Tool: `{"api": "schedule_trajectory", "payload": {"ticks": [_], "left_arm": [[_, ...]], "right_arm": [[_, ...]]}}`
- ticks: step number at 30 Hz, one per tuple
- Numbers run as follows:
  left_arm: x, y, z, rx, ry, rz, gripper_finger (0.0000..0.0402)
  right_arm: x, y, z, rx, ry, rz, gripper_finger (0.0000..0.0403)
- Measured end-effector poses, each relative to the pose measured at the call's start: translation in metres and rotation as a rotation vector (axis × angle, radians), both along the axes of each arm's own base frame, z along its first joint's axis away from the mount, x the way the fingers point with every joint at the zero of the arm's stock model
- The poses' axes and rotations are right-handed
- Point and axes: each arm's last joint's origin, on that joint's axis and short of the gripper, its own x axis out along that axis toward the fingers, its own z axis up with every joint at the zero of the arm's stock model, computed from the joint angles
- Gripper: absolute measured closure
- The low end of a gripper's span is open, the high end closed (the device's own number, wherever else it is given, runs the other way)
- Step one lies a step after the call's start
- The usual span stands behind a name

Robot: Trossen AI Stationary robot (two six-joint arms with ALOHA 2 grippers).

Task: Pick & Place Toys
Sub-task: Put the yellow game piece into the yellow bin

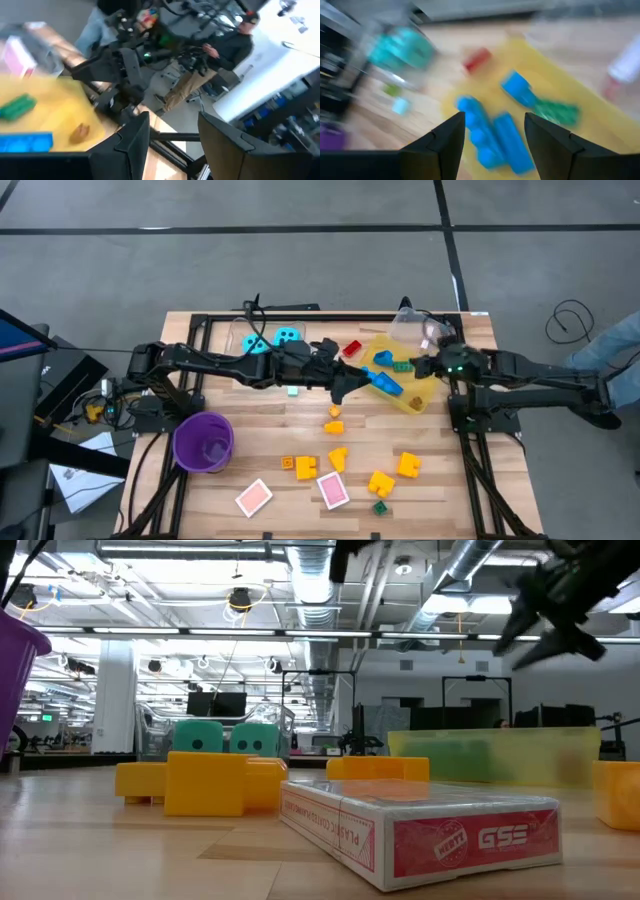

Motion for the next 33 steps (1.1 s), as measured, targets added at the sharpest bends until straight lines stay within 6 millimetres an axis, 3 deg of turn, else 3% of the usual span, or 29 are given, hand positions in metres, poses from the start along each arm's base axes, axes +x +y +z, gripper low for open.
{"api": "schedule_trajectory", "payload": {"ticks": [7,13,19,27,33], "left_arm": [[-0.024,-0.001,0.030,0.215,-0.034,-0.004,0.0191],[-0.052,0.001,0.047,0.353,0.058,0.045,0.0117],[-0.078,-0.006,0.055,0.467,0.161,-0.014,0.0060],[-0.102,-0.040,0.035,0.585,0.421,-0.221,0.0062],[-0.114,-0.072,-0.004,0.636,0.692,-0.369,0.0085]], "right_arm": [[-0.005,0.001,0.022,-0.111,-0.218,0.032,0.0206],[-0.014,0.002,0.027,-0.120,-0.266,0.031,0.0206],[-0.018,0.003,0.029,-0.131,-0.282,0.035,0.0206],[-0.017,0.003,0.029,-0.131,-0.282,0.035,0.0206],[-0.017,0.003,0.029,-0.129,-0.282,0.039,0.0206]]}}
